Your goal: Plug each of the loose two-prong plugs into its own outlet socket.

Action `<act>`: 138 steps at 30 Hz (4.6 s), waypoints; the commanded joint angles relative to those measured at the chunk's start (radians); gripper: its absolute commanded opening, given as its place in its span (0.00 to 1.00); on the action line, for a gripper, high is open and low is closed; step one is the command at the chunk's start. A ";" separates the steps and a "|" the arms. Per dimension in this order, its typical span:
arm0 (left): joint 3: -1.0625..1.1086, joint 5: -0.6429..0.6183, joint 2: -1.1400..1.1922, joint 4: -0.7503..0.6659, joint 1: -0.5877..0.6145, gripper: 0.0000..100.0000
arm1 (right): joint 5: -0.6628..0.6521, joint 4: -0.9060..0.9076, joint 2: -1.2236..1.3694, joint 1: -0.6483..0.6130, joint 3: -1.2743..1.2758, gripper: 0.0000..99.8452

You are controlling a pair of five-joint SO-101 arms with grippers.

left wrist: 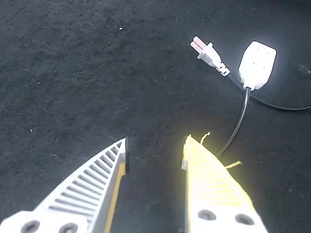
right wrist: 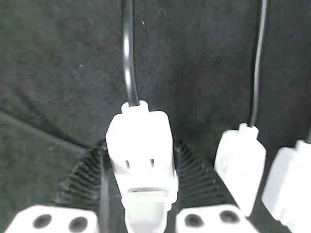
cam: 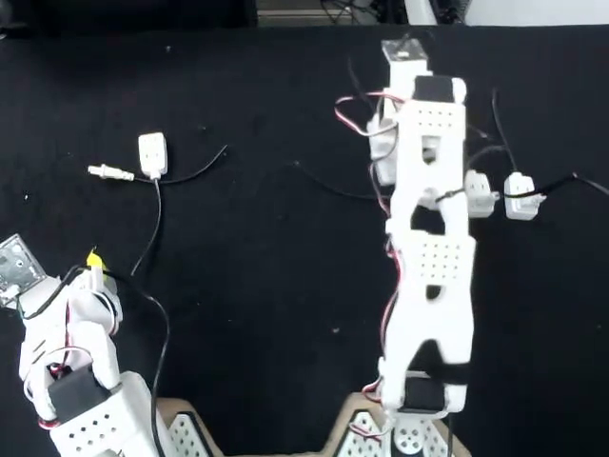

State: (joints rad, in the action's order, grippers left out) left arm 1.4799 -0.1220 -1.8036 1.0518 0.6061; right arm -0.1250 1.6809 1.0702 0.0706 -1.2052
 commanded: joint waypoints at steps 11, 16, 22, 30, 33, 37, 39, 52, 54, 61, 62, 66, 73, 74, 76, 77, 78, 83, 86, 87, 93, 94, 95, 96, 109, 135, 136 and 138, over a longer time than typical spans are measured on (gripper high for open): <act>-0.033 -0.011 -0.002 0.000 -0.012 0.19 | 0.081 0.084 0.180 0.049 -0.252 0.17; -0.033 -0.011 -0.002 0.000 -0.012 0.19 | 0.089 0.086 0.101 0.021 -0.263 0.19; -0.033 -0.011 -0.002 -0.002 -0.013 0.19 | 0.089 0.087 -0.036 -0.023 -0.263 0.19; -0.033 -0.011 -0.002 -0.002 -0.013 0.19 | 0.166 0.087 -0.387 -0.121 0.071 0.19; -0.033 -0.011 -0.002 -0.002 -0.013 0.19 | 0.164 0.066 -0.591 -0.152 0.283 0.19; -0.033 -0.011 -0.002 -0.002 -0.013 0.19 | 0.158 0.003 -0.799 -0.163 0.513 0.19; -0.033 -0.011 -0.002 -0.002 -0.013 0.19 | 0.157 -0.020 -0.883 -0.181 0.627 0.19; -0.033 -0.009 -0.002 -0.002 -0.013 0.19 | 0.155 -0.316 -1.322 -0.319 1.291 0.20; -0.033 -0.009 -0.002 -0.002 -0.013 0.19 | 0.155 -0.413 -1.385 -0.350 1.426 0.20; -0.033 -0.008 -0.002 -0.002 -0.013 0.19 | 0.112 -0.755 -1.534 -0.552 1.882 0.19; -0.033 -0.008 -0.002 -0.002 -0.013 0.19 | 0.117 -0.822 -1.538 -0.569 1.942 0.19; -0.033 -0.006 -0.002 -0.002 -0.013 0.19 | 0.140 -1.008 -1.540 -0.618 2.091 0.19; -0.033 -0.005 -0.002 -0.003 -0.039 0.20 | 0.170 -1.157 -1.538 -0.620 2.227 0.19; -0.033 -0.003 -0.002 -0.003 -0.058 0.20 | 0.170 -1.180 -1.538 -0.620 2.246 0.19; -0.033 0.012 -0.002 -0.003 -0.082 0.20 | 0.170 -1.223 -1.538 -0.620 2.276 0.19; -0.033 0.028 -0.002 -0.003 -0.090 0.20 | 0.170 -1.243 -1.538 -0.620 2.287 0.19; -0.033 0.037 -0.002 -0.003 -0.097 0.20 | 0.170 -1.260 -1.538 -0.620 2.296 0.19; -0.042 0.049 0.005 -0.006 -0.102 0.20 | 0.170 -1.301 -1.538 -0.647 2.324 0.20; -0.044 0.091 0.008 -0.055 -0.099 0.20 | 0.167 -1.304 -1.538 -0.687 2.338 0.19; -0.039 0.104 0.009 -0.077 -0.097 0.20 | 0.167 -1.304 -1.538 -0.698 2.339 0.19; -0.102 0.140 0.121 -0.097 -0.104 0.20 | 0.169 -1.304 -1.538 -0.706 2.339 0.19; -0.128 0.149 0.164 -0.097 -0.104 0.20 | 0.169 -1.304 -1.538 -0.706 2.339 0.19; -0.156 0.150 0.215 -0.097 -0.104 0.20 | 0.169 -1.304 -1.538 -0.706 2.339 0.19; -0.185 0.152 0.270 -0.097 -0.104 0.20 | 0.170 -1.304 -1.538 -0.706 2.339 0.19; -0.662 0.219 0.933 -0.133 -0.108 0.20 | 0.167 -1.304 -1.538 -0.706 2.341 0.19; -1.771 0.290 2.019 0.132 -0.220 0.27 | 0.163 -1.304 -1.538 -0.706 2.339 0.19; -1.811 0.287 2.051 0.141 -0.225 0.27 | 0.163 -1.304 -1.538 -0.706 2.339 0.19; -1.877 0.287 2.120 0.144 -0.251 0.27 | 0.163 -1.304 -1.538 -0.706 2.339 0.19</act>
State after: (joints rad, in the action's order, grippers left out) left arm -0.2064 0.1573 0.2371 1.1776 0.4005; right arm 0.0376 0.4012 -0.4258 -0.6260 1.1408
